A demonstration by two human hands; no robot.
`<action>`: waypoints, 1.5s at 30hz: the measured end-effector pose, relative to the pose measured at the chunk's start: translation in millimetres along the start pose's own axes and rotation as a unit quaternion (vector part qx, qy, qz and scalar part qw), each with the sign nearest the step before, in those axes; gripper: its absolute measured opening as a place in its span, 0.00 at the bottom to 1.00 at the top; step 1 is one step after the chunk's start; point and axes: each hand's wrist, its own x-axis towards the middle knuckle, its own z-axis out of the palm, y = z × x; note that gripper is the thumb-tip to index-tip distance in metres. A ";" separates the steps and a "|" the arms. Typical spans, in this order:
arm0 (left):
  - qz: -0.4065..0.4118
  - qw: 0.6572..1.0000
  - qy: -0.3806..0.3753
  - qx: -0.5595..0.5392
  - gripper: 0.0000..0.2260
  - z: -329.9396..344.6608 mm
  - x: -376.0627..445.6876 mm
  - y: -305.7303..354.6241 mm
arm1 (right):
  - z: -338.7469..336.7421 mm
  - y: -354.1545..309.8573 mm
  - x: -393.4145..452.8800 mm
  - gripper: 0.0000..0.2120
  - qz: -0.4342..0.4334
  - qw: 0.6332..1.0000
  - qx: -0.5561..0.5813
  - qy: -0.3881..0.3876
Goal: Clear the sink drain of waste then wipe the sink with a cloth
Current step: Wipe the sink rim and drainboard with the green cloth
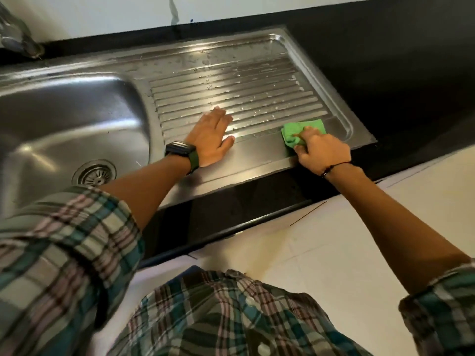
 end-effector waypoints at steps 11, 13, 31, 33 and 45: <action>-0.015 0.996 0.052 -0.077 0.27 12.2 4.8 -7.4 | 18.8 -42.7 34.5 0.22 0.079 0.997 0.005 -0.004; 0.006 0.995 0.049 -0.092 0.27 11.2 5.3 -7.9 | 23.0 -75.4 29.8 0.22 0.053 0.998 -0.015 -0.018; 0.045 0.975 0.049 -0.211 0.23 6.5 5.6 -16.4 | -1.8 -24.1 53.1 0.19 0.250 0.968 0.016 0.020; 0.047 0.974 0.056 -0.213 0.23 7.6 6.1 -16.3 | 2.8 -34.5 57.3 0.20 0.267 0.961 0.058 0.034; 0.084 0.976 0.041 -0.196 0.25 9.3 5.7 -17.4 | 17.1 -116.2 -52.3 0.20 0.005 1.000 -0.020 0.013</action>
